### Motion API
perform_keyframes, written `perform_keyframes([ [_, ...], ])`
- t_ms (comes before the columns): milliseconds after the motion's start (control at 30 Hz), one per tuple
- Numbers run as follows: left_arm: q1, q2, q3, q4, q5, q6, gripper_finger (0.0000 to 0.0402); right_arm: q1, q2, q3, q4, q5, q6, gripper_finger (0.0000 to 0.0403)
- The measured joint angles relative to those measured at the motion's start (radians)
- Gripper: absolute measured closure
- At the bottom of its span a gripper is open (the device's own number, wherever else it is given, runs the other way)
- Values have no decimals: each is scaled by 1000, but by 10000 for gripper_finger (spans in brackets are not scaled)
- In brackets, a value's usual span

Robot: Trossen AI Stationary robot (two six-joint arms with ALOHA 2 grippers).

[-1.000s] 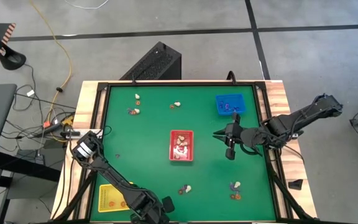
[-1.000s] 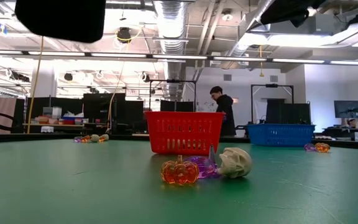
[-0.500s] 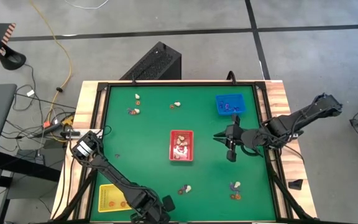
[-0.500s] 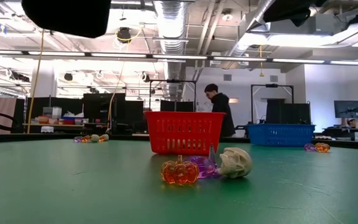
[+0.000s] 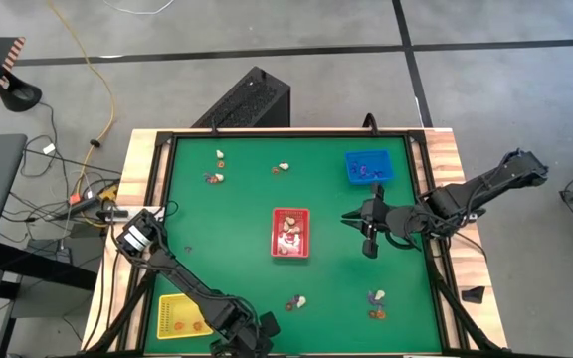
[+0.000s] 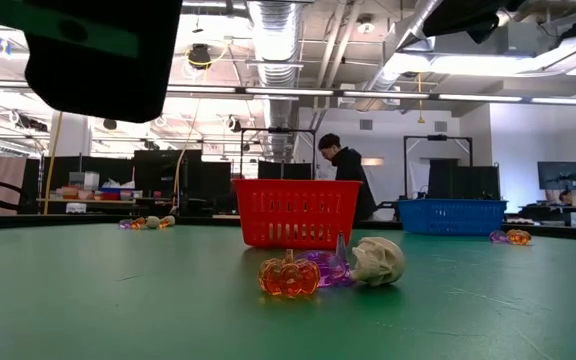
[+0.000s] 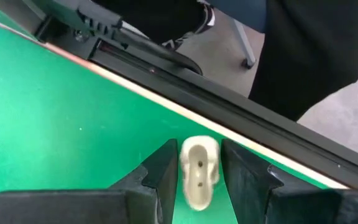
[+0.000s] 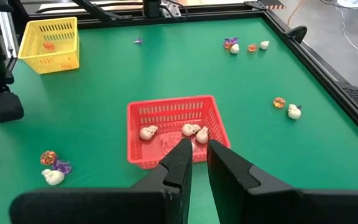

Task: Sort Halloween decoration

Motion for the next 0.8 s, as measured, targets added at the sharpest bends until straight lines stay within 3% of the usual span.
perform_keyframes([
  [467,8,-7,0,-4,23,-1,292,0,0,0,0,0,-1,322],
  [800,9,-7,0,-4,24,-2,318,0,0,0,0,0,-2,322],
])
